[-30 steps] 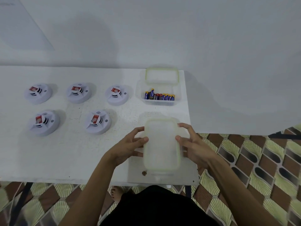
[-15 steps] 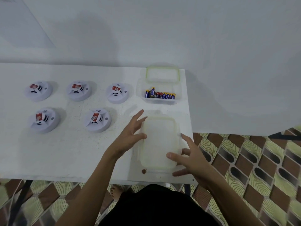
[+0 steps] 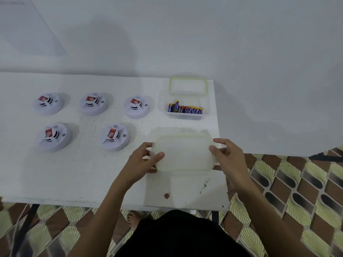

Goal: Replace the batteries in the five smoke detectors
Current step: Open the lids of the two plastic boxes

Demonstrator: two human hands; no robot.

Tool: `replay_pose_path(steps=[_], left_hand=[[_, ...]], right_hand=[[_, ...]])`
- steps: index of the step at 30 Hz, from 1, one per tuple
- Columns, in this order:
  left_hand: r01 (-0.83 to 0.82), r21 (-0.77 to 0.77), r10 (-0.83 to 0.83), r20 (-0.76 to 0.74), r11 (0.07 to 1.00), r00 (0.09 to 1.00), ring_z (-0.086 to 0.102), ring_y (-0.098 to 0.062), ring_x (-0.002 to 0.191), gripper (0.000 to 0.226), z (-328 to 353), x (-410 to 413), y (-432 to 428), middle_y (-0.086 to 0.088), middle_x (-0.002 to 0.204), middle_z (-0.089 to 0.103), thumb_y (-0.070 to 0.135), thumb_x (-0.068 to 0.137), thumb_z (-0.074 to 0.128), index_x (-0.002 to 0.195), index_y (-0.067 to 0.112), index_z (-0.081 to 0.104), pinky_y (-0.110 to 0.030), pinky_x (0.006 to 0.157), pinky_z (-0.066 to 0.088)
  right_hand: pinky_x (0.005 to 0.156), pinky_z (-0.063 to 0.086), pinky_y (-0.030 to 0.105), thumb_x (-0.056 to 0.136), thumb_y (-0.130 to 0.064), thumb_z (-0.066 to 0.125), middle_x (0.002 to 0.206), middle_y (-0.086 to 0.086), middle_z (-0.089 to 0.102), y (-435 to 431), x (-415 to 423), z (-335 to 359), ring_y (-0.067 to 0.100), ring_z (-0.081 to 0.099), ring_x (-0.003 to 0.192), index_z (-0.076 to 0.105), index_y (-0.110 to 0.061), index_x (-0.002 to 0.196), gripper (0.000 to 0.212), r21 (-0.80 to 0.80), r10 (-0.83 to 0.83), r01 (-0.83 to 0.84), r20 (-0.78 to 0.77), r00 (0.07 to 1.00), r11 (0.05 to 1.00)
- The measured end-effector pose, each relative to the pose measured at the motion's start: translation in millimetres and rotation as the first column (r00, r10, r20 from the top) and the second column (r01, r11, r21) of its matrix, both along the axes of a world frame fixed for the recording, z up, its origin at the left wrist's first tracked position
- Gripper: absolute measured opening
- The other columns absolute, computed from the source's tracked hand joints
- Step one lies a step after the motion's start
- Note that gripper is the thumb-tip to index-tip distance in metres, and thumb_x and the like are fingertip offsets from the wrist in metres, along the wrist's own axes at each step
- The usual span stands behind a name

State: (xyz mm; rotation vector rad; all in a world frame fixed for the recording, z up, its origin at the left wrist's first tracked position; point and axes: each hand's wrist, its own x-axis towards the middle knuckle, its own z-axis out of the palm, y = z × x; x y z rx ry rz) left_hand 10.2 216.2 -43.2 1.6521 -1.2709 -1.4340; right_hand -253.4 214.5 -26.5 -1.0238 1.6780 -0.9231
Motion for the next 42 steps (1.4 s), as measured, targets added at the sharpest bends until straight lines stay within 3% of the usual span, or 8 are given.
replay_pose_path(steps=[4,10,15,20,24,30,35,42], left_hand=[[-0.024,-0.054,0.024,0.007,0.998,1.000,0.067,-0.022,0.084,0.026,5,4,-1,-0.004,0.102,0.066,0.035,0.092,0.057,0.116,0.025,0.060,-0.030,0.067,0.059],[-0.063,-0.170,0.066,0.016,0.983,0.998,0.063,-0.013,0.069,0.024,24,12,-3,-0.004,0.086,0.070,0.015,0.096,0.052,0.116,0.024,0.063,-0.026,0.064,0.058],[-0.104,-0.282,0.062,-0.153,0.954,0.986,0.060,-0.019,0.073,0.032,51,16,-12,-0.007,0.082,0.069,-0.001,0.097,0.042,0.110,0.017,0.066,-0.036,0.070,0.058],[-0.032,-0.433,0.021,-0.030,0.901,0.999,0.065,-0.008,0.101,0.036,64,12,-37,0.003,0.100,0.073,-0.005,0.091,0.053,0.118,0.014,0.066,-0.019,0.089,0.050],[-0.011,-0.533,0.083,0.111,0.846,0.990,0.062,0.003,0.086,0.029,68,8,-65,0.011,0.095,0.070,0.008,0.094,0.057,0.121,0.014,0.065,-0.006,0.080,0.045],[-0.025,-0.551,0.153,0.187,0.834,0.970,0.062,-0.013,0.091,0.022,62,6,-129,0.004,0.100,0.059,0.035,0.095,0.055,0.109,0.027,0.069,-0.036,0.080,0.054],[-0.094,-0.514,0.167,0.098,0.852,0.981,0.066,-0.007,0.081,0.028,66,-10,-187,0.002,0.091,0.071,0.018,0.094,0.056,0.120,0.023,0.065,-0.018,0.057,0.056],[-0.029,-0.446,0.125,0.187,0.895,0.974,0.063,-0.013,0.070,0.032,50,-19,-278,-0.008,0.084,0.069,0.011,0.091,0.059,0.123,0.012,0.060,-0.023,0.059,0.058]], right_hand=[[0.059,0.059,0.027,0.090,-0.022,0.067,0.095,0.013,0.068,-1,-6,1,0.023,0.069,0.084,0.065,-0.029,0.111,0.023,0.007,0.026,-0.026,0.001,1.000,1.000],[0.054,0.051,0.016,0.092,-0.003,0.059,0.085,0.014,0.070,2,-17,19,0.009,0.063,0.058,0.066,-0.017,0.117,0.030,-0.040,0.021,-0.017,0.086,0.996,0.999],[0.079,0.054,0.038,0.093,0.013,0.042,0.099,0.018,0.072,-8,-30,39,0.034,0.068,0.090,0.073,-0.009,0.104,0.040,-0.150,0.085,-0.049,0.245,0.966,0.987],[0.077,0.055,0.015,0.092,0.010,0.052,0.114,0.000,0.071,-26,-26,55,0.012,0.071,0.092,0.072,-0.007,0.108,0.031,-0.311,0.047,0.001,0.147,0.988,0.950],[0.089,0.053,0.018,0.092,0.006,0.056,0.119,-0.002,0.069,-49,-23,58,0.006,0.066,0.106,0.071,-0.009,0.109,0.027,-0.451,0.056,-0.010,0.087,0.995,0.892],[0.071,0.053,0.020,0.094,-0.011,0.061,0.091,-0.013,0.075,-106,-19,66,0.007,0.062,0.073,0.074,-0.022,0.103,0.019,-0.512,-0.003,-0.002,-0.009,1.000,0.859],[0.069,0.042,0.009,0.093,-0.008,0.058,0.085,-0.005,0.074,-168,-21,56,-0.004,0.060,0.071,0.068,-0.023,0.117,0.030,-0.518,-0.059,-0.045,-0.182,0.981,0.854],[0.071,0.058,0.038,0.094,-0.008,0.053,0.087,0.009,0.073,-255,-24,38,0.021,0.065,0.070,0.067,-0.016,0.117,0.028,-0.335,-0.042,-0.032,-0.210,0.977,0.942]])
